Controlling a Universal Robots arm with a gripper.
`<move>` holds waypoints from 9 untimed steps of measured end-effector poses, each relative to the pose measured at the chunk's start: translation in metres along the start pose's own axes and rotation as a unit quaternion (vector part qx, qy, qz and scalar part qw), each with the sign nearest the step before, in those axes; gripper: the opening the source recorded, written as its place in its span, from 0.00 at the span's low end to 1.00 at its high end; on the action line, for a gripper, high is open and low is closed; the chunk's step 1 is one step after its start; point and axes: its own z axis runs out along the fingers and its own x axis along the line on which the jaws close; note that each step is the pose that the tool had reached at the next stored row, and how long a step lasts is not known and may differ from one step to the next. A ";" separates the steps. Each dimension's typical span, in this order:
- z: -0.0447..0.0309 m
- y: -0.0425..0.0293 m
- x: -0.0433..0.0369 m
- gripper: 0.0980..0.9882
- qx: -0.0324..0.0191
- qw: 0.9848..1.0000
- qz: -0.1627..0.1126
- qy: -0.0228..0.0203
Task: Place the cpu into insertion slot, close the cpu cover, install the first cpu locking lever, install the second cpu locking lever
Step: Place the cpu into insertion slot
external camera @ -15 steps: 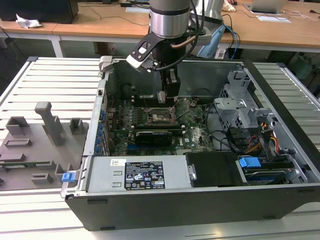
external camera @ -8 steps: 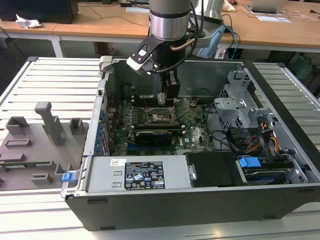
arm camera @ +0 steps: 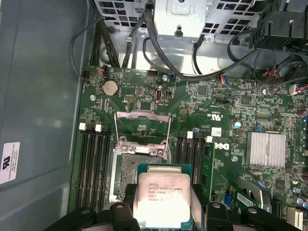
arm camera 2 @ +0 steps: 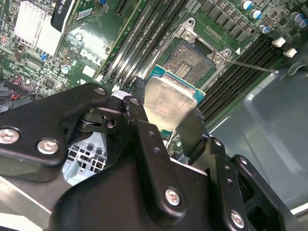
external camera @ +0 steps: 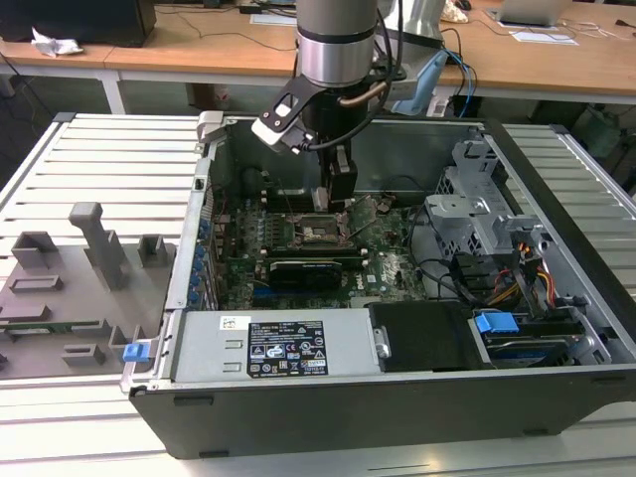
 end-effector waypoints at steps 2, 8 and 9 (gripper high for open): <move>0.0010 -0.0001 0.0000 0.48 0.000 1.000 0.000 0.000; 0.0043 -0.0004 -0.0001 0.48 0.000 1.000 0.000 0.000; 0.0052 -0.0004 -0.0001 0.48 0.000 1.000 0.000 0.000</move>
